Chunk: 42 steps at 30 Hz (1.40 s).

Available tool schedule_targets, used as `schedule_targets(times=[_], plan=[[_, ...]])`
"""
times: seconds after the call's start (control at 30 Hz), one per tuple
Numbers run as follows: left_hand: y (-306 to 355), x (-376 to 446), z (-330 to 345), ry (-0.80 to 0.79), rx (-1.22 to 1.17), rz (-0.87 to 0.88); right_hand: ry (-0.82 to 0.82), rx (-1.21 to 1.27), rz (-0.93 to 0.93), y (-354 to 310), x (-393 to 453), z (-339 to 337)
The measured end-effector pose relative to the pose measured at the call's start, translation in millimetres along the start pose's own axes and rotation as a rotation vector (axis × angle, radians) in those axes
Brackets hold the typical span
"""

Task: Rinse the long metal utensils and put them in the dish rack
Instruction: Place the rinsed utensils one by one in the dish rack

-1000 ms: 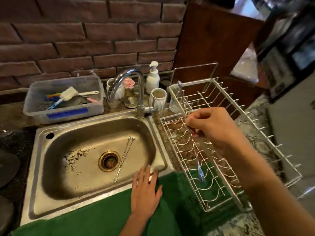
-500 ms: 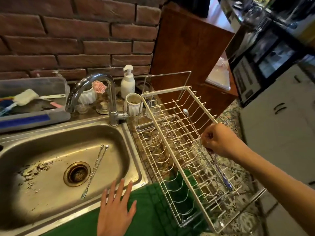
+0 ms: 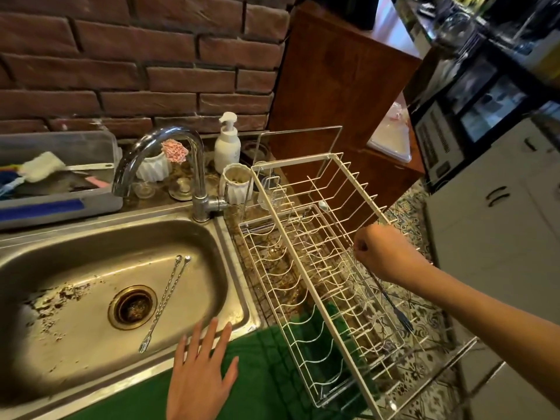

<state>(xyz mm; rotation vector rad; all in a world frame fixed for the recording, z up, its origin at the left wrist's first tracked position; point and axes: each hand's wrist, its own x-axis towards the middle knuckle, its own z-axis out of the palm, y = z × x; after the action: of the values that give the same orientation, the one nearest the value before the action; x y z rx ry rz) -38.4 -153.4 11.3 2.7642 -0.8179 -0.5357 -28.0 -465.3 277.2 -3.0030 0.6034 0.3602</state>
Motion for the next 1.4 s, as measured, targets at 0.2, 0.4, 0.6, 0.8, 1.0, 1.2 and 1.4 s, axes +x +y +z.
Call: schedule_targets(times=[0.2,0.4,0.6,0.8,1.0,1.2,1.4], plan=[[-2,-2,0,-0.010,0.026,-0.020,-0.030,-0.006,-0.002,-3,-1,7],[-2,-4,2,-0.019,0.020,-0.032,-0.001,-0.012,0.010,2,0,12],[-1,-5,1,-0.009,0.003,-0.029,-0.071,-0.034,0.026,3,3,9],[-2,-5,-2,-0.025,-0.009,-0.030,0.137,-0.078,-0.110,-27,-7,-31],[-4,-6,-6,-0.034,-0.005,-0.011,0.366,0.115,-0.567,-157,14,-58],[-9,-10,-5,0.027,-0.043,0.006,-0.106,0.017,-0.520,-285,102,53],[-25,-16,12,0.089,-0.054,-0.008,-0.357,0.363,-0.141,-309,146,201]])
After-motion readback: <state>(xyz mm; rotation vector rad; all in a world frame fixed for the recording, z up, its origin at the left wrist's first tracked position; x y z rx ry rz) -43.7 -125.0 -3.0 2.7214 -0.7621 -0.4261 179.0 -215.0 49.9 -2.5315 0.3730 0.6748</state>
